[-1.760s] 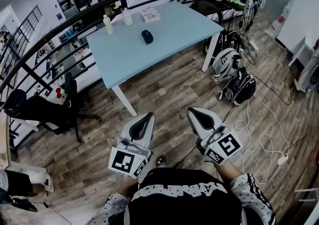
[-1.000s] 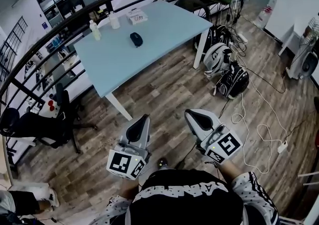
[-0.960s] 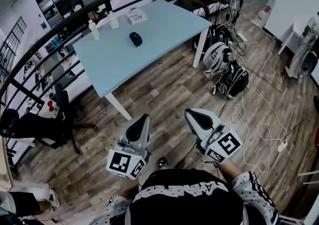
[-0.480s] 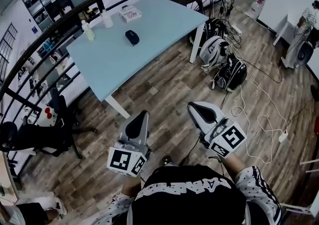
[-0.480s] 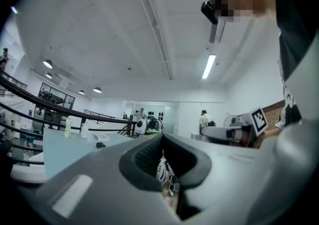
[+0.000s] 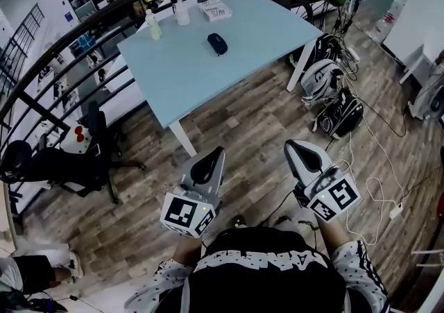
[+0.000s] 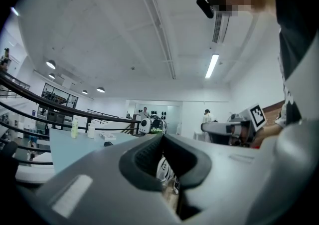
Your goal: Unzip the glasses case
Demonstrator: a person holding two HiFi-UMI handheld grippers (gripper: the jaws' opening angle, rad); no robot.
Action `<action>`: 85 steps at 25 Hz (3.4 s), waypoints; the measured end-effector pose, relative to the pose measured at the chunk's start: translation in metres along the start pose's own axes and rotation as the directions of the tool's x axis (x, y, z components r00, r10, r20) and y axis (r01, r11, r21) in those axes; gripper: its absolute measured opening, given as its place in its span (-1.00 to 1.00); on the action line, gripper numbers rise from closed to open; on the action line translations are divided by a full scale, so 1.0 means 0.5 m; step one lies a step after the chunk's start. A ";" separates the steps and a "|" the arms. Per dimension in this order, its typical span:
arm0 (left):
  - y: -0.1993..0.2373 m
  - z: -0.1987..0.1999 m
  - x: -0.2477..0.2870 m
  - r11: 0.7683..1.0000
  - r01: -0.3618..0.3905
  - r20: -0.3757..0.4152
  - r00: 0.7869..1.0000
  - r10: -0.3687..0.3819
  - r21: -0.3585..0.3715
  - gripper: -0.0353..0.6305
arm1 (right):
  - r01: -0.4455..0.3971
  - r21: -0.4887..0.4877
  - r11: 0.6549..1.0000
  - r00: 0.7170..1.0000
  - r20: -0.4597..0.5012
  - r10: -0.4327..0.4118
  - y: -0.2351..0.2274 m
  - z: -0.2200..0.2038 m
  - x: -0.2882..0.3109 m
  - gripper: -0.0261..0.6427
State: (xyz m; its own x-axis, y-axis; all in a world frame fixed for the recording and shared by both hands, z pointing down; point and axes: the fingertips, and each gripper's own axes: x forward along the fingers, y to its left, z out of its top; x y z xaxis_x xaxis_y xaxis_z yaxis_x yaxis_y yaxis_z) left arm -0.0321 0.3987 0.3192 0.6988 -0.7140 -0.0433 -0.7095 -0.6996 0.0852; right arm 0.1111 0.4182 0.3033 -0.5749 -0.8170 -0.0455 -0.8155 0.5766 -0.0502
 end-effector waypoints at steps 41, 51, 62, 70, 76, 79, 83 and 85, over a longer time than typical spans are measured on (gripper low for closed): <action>0.262 -0.009 0.183 0.951 -0.299 -0.043 0.952 0.303 0.080 -0.89 | -0.178 0.064 0.982 0.984 0.000 0.179 -0.283 -0.037 0.357 -0.93; 0.295 0.006 0.284 0.935 -0.335 -0.062 0.937 0.344 0.119 -0.89 | -0.154 0.101 0.983 0.988 0.029 0.151 -0.410 -0.024 0.417 -0.94; 0.324 0.031 0.378 0.904 -0.382 -0.086 0.911 0.404 0.193 -0.89 | -0.203 0.167 0.965 0.979 0.053 0.197 -0.504 -0.028 0.494 -0.94; 0.351 0.039 0.452 0.889 -0.406 -0.066 0.902 0.428 0.209 -0.89 | -0.203 0.160 0.966 0.979 0.052 0.197 -0.587 -0.030 0.543 -0.94; 0.375 0.015 0.503 0.881 -0.414 -0.085 0.893 0.442 0.228 -0.89 | -0.206 0.147 0.967 0.978 0.026 0.205 -0.624 -0.053 0.567 -0.94; 0.381 0.003 0.517 0.883 -0.414 -0.092 0.893 0.441 0.221 -0.89 | -0.207 0.157 0.966 0.978 0.013 0.207 -0.639 -0.068 0.583 -0.94; 0.401 -0.012 0.526 0.882 -0.420 -0.103 0.888 0.448 0.211 -0.89 | -0.207 0.162 0.965 0.978 0.008 0.208 -0.652 -0.088 0.606 -0.94; 0.416 -0.017 0.531 0.883 -0.423 -0.099 0.888 0.448 0.204 -0.89 | -0.203 0.156 0.967 0.979 0.004 0.205 -0.656 -0.092 0.618 -0.94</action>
State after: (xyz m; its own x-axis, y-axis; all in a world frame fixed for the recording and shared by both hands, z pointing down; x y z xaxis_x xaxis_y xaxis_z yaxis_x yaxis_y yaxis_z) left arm 0.0066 0.0639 0.3337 0.3118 -0.9451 0.0983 -0.9405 -0.3216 -0.1091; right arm 0.1979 -0.0241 0.3513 -0.7296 -0.6813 -0.0593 -0.6609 0.7247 -0.1950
